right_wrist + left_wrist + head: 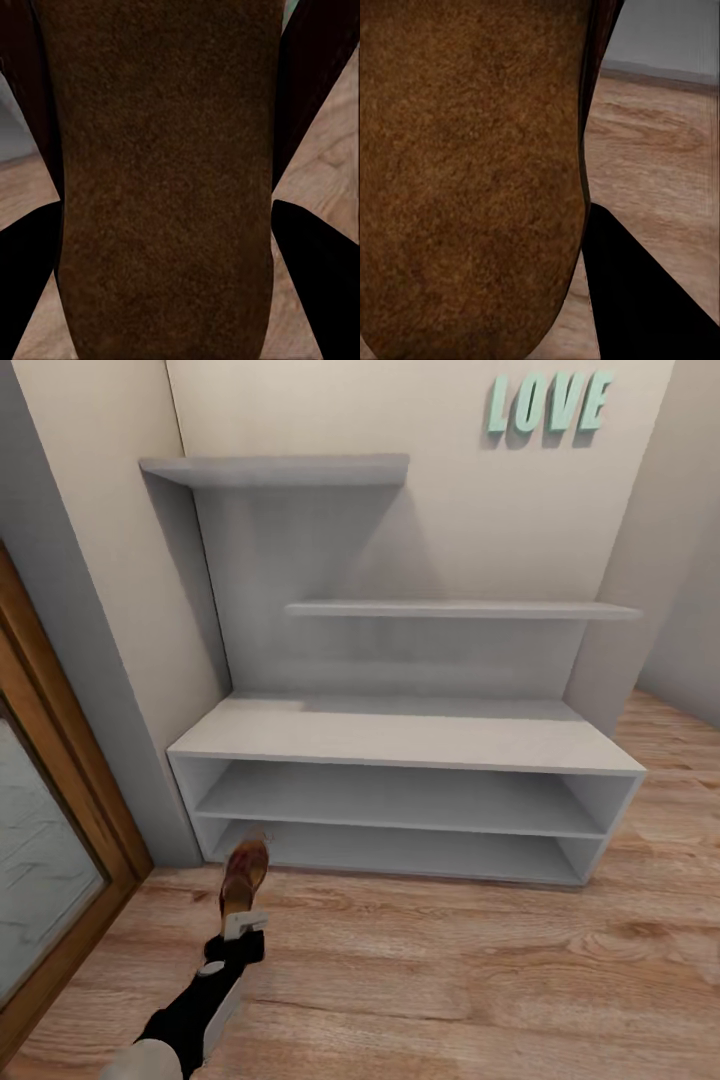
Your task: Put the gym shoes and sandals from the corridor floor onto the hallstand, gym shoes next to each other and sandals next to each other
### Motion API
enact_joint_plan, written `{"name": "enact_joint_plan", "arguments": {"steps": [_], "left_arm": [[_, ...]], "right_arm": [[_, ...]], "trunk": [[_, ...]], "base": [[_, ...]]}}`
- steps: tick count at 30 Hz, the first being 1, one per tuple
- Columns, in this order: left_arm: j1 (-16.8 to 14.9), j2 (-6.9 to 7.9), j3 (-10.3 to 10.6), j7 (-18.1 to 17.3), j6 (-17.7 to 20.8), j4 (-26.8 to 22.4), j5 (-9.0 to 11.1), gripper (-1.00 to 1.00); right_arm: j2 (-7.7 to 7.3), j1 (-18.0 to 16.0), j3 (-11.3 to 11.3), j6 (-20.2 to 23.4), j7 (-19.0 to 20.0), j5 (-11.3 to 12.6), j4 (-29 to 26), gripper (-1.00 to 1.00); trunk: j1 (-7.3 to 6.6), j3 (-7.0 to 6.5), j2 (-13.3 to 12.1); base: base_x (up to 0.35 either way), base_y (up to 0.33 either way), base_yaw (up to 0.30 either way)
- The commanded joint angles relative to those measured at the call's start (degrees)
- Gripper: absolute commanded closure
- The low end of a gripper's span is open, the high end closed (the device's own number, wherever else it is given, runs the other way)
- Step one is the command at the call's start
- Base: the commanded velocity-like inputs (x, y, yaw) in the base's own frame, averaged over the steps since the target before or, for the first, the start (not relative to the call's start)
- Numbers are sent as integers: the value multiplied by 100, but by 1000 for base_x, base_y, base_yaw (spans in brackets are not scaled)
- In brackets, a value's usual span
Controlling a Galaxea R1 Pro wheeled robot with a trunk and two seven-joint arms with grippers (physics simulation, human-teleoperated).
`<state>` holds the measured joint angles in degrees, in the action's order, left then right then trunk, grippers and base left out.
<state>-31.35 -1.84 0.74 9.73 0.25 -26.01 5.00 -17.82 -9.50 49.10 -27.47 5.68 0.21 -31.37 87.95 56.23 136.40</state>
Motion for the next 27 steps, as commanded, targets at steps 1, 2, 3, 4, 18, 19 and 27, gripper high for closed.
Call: {"name": "enact_joint_plan", "arguments": {"steps": [1,2,3,4,18,19,27], "left_arm": [[-148,-8,73,29,190,6,3,100],[-217,-14,101,35,284,8,-10,100],[-353,-25,143,45,471,12,-28,100],[-416,-31,157,47,558,13,-34,100],[-1188,-39,268,-16,1323,129,-74,100],[-1198,-38,328,-22,1334,131,-88,100],[-1224,-86,716,-24,1372,62,-53,100]], "right_arm": [[-99,-8,151,159,62,36,-35,100],[-148,-8,208,242,63,56,-53,100],[-236,-8,314,392,64,85,-78,100],[-276,-8,364,455,64,96,-87,100],[-455,-8,1021,753,61,122,-738,100],[-447,-8,1102,756,59,121,-767,100],[-389,-8,1271,752,65,77,-758,100]], "trunk": [[-1,5,2],[-1,5,2],[-1,5,2],[-1,5,2],[-1,5,2],[-1,5,2],[109,125,202]], "base": [[0,0,0],[0,0,0],[0,0,0],[0,0,0],[0,0,0],[0,0,0],[0,0,0]]}}
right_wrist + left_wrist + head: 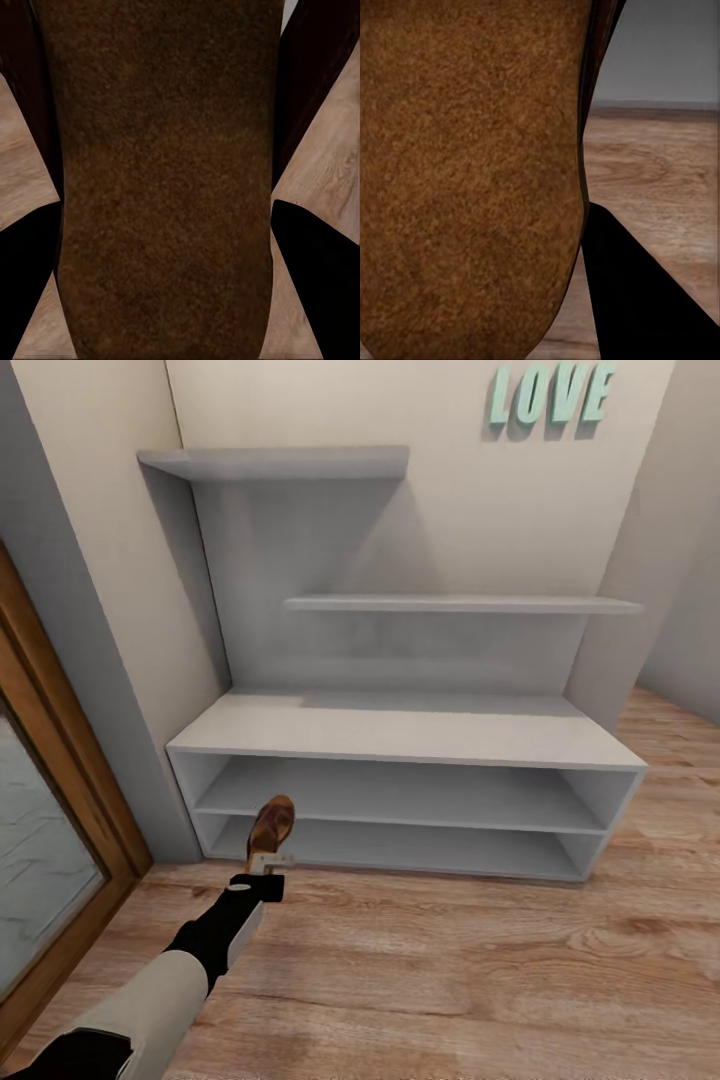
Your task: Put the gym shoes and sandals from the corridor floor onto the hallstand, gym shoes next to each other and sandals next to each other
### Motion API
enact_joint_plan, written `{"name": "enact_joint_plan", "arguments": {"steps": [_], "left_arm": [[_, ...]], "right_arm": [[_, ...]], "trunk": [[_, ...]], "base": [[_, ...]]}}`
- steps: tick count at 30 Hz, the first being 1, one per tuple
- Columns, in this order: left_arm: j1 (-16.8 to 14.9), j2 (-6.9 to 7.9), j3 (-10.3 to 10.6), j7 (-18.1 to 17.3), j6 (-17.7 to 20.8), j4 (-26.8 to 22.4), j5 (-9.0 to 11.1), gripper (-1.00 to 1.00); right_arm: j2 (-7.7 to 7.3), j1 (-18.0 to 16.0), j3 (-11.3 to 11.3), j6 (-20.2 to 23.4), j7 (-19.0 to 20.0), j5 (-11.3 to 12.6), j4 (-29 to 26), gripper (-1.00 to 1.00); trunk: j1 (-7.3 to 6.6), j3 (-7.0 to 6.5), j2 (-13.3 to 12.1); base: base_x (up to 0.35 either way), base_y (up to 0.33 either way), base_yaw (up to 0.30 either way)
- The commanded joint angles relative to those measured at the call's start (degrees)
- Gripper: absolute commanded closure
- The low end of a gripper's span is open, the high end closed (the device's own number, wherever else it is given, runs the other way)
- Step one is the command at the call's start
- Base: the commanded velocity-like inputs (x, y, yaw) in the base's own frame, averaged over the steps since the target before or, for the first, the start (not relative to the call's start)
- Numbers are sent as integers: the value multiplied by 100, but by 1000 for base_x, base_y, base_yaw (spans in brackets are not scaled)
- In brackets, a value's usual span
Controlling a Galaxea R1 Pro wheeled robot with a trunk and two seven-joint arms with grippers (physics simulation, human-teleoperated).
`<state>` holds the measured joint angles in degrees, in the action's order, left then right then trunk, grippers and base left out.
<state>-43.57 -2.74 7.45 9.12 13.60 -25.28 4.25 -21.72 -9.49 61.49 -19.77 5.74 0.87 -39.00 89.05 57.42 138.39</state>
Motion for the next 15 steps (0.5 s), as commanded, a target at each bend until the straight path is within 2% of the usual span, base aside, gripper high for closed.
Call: {"name": "enact_joint_plan", "arguments": {"steps": [1,12,15], "left_arm": [[-3,0,45,37,37,-12,22,100],[2,-3,49,43,37,-10,-11,100],[4,0,50,44,37,-8,-17,100]], "right_arm": [[1,-9,31,-18,60,10,5,100],[1,-9,30,-25,62,17,-4,100],[1,-9,29,-26,61,18,-8,100]], "trunk": [[21,32,44],[263,330,485],[270,424,489]], "base": [[0,0,0],[0,0,0],[0,0,0]]}}
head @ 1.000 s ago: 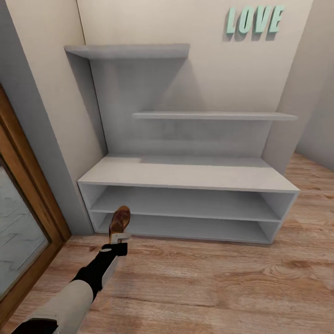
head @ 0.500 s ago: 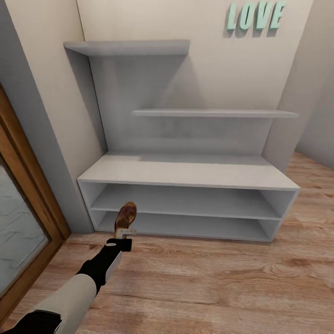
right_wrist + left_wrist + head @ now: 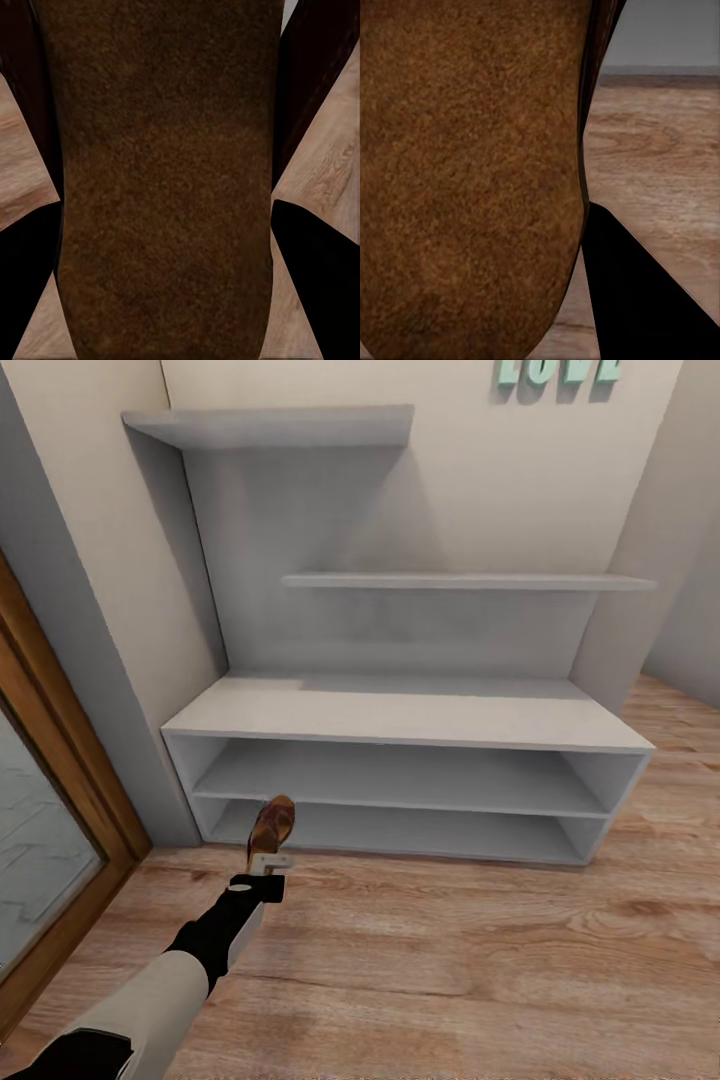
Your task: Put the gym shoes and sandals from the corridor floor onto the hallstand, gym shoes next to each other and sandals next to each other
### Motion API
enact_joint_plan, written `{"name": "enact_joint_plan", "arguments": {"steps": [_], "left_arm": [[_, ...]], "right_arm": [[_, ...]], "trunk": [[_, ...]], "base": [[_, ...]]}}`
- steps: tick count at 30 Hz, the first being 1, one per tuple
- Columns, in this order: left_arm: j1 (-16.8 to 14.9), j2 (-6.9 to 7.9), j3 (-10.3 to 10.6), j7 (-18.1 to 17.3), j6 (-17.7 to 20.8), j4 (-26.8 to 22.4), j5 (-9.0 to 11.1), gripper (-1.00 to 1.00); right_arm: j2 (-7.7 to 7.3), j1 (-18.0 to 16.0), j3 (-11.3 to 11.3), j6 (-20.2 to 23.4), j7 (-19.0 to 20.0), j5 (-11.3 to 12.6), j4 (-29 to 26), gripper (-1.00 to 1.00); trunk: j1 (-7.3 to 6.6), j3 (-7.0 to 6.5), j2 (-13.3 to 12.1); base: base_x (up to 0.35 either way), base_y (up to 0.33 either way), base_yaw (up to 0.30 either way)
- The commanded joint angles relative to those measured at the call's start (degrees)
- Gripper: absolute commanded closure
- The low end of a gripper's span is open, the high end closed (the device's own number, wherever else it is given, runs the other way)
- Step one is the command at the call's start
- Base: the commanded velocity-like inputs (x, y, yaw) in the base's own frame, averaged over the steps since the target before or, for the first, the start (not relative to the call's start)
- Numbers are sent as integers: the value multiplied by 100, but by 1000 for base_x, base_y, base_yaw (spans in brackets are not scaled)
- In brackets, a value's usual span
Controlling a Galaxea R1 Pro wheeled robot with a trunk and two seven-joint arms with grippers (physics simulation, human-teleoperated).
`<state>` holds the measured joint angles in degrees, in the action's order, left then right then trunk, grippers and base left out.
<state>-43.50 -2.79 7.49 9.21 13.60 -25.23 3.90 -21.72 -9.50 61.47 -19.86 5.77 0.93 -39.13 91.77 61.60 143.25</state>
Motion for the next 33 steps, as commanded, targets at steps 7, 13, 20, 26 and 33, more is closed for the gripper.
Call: {"name": "enact_joint_plan", "arguments": {"steps": [7,13,20,26,33], "left_arm": [[-1,21,51,41,38,-17,0,100],[18,24,56,45,30,-24,-3,100],[33,24,69,76,29,-19,-6,100],[50,35,71,107,-15,-19,-5,100],[49,33,43,108,-48,-25,-3,100]], "right_arm": [[2,-8,31,-18,64,12,2,100],[19,-8,41,-18,65,7,-1,100],[28,-8,48,-19,65,12,-7,100],[27,-8,56,-21,65,12,-7,100],[27,-8,58,-25,60,12,-7,100]], "trunk": [[11,165,9],[11,168,9],[11,169,9],[11,169,9],[11,169,9]], "base": [[0,0,0],[0,0,0],[10,0,0],[215,-28,0],[285,-133,0]]}}
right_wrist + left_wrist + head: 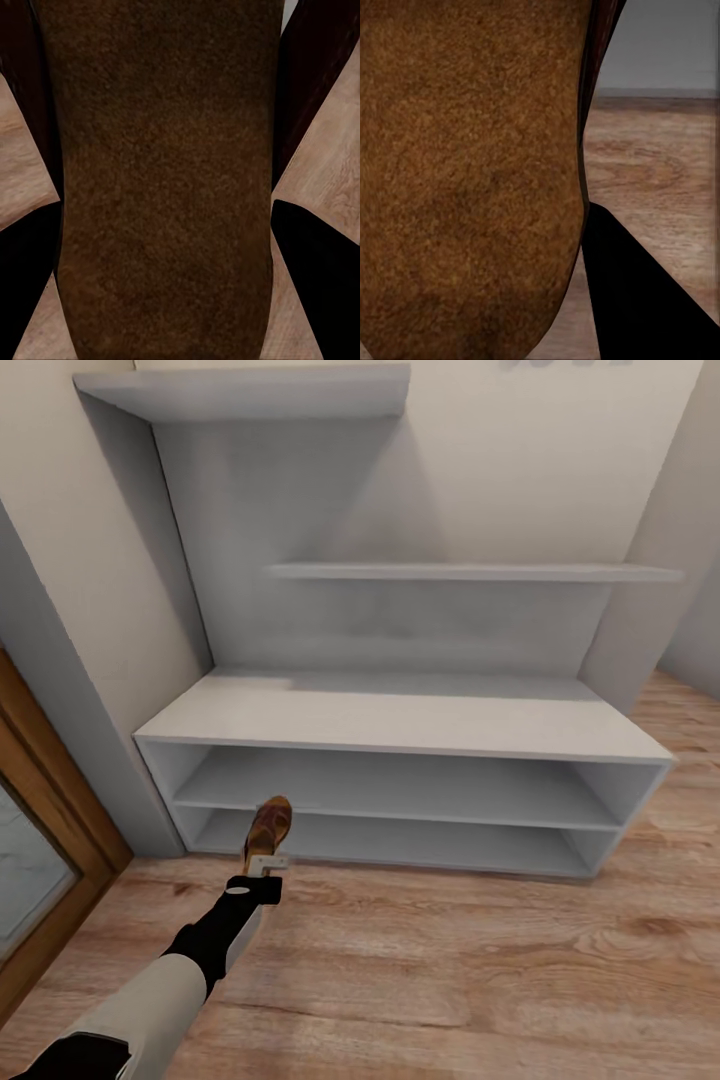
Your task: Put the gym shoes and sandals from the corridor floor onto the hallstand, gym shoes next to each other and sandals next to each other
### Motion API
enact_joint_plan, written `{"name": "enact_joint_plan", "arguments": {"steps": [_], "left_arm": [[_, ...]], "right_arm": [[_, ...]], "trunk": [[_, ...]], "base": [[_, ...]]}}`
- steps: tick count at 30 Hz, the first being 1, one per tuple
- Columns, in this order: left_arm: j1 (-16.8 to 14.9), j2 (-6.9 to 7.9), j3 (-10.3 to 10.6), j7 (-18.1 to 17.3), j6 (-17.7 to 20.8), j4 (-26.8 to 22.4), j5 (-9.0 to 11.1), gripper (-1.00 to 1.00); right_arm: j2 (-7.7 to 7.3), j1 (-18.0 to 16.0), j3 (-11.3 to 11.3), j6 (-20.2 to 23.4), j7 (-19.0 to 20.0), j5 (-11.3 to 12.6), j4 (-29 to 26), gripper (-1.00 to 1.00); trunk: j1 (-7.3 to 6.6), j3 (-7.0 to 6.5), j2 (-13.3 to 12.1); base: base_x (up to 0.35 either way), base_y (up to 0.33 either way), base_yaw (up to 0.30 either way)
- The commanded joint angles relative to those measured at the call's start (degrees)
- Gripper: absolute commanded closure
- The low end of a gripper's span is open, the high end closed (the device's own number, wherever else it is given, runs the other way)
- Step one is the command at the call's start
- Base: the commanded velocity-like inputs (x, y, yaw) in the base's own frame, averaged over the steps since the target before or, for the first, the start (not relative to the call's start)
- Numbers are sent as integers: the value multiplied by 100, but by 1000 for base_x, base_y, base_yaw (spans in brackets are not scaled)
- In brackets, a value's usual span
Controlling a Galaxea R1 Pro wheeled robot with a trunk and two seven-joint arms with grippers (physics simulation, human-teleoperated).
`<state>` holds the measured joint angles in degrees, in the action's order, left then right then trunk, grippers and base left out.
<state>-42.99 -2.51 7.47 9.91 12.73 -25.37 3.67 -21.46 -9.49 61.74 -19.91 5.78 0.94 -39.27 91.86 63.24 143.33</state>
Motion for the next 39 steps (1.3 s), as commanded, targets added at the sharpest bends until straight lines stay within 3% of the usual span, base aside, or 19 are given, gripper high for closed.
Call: {"name": "enact_joint_plan", "arguments": {"steps": [1,34,39], "left_arm": [[-3,5,43,37,38,-11,20,100],[-7,20,34,41,20,-20,20,100],[-7,14,41,40,26,-20,17,100]], "right_arm": [[1,-9,31,-17,57,10,7,100],[1,-9,31,-14,46,12,7,100],[1,-9,31,-18,46,11,7,100]], "trunk": [[2,5,2],[2,5,2],[2,5,2]], "base": [[315,-125,0],[333,-50,0],[133,-10,0]]}}
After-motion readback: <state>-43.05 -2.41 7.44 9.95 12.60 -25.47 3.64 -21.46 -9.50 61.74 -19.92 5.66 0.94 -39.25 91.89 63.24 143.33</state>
